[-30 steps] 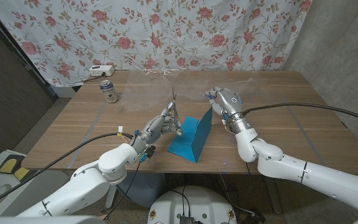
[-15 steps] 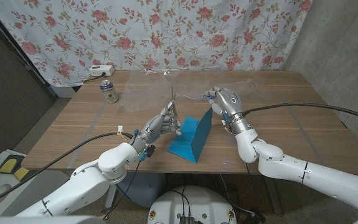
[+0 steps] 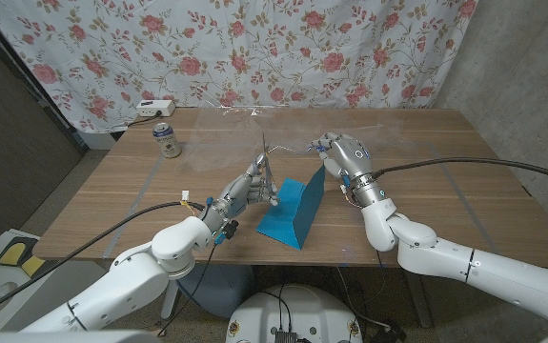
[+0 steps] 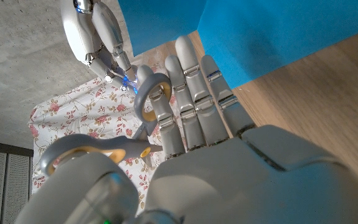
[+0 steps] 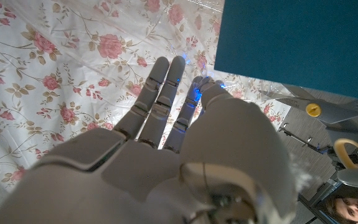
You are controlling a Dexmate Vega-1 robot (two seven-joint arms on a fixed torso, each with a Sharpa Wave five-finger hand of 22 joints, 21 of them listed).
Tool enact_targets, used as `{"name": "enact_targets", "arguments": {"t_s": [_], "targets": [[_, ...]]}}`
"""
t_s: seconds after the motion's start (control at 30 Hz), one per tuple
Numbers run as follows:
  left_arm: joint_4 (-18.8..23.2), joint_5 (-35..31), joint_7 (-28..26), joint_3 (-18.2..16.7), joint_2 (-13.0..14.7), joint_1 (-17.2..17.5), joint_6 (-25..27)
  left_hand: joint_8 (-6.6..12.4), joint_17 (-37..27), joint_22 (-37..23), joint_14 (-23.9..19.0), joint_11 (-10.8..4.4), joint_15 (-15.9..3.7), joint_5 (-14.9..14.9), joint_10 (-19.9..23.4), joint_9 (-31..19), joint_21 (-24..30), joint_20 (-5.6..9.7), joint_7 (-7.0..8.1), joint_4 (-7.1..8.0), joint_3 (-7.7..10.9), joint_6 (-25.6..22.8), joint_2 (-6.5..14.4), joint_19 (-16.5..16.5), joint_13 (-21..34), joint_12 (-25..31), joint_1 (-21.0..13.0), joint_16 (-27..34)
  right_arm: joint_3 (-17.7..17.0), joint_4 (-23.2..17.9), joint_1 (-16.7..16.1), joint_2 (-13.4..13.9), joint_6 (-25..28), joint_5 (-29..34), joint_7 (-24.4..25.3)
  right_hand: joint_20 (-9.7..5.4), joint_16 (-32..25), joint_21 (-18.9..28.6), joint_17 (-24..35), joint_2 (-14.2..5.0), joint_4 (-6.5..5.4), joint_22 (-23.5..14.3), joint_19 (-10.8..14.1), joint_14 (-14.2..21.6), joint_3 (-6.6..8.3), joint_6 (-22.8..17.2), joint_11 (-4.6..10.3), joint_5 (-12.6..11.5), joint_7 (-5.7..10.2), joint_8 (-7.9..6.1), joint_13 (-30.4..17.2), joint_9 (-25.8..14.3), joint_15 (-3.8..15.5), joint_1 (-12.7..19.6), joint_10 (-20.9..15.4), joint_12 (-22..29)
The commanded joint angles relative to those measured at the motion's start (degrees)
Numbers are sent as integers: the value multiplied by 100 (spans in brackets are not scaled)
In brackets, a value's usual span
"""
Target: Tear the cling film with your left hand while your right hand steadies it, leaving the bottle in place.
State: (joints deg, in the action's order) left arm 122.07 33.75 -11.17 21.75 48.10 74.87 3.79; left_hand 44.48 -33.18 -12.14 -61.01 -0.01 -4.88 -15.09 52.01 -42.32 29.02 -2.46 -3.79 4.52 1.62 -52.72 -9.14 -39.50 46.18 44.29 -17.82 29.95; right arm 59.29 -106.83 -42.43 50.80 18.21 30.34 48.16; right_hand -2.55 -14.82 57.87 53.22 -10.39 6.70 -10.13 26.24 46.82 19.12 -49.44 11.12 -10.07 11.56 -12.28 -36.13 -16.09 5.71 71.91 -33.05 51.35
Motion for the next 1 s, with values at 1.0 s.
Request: {"name": "enact_targets", "arguments": {"t_s": [1.0], "targets": [[-71, 195, 106, -4, 35, -149, 74, 2, -8, -17, -43, -155, 7, -149, 186, -70, -20, -7, -327, 236, -286, -294, 349, -58, 29, -10, -164, -1, 55, -100, -58, 110, 16, 59, 27, -565, 73, 98, 37, -15, 28, -7, -69, 74, -1, -63, 42, -16, -20, 9, -261, -32, 804, -24, -127, -17]]}}
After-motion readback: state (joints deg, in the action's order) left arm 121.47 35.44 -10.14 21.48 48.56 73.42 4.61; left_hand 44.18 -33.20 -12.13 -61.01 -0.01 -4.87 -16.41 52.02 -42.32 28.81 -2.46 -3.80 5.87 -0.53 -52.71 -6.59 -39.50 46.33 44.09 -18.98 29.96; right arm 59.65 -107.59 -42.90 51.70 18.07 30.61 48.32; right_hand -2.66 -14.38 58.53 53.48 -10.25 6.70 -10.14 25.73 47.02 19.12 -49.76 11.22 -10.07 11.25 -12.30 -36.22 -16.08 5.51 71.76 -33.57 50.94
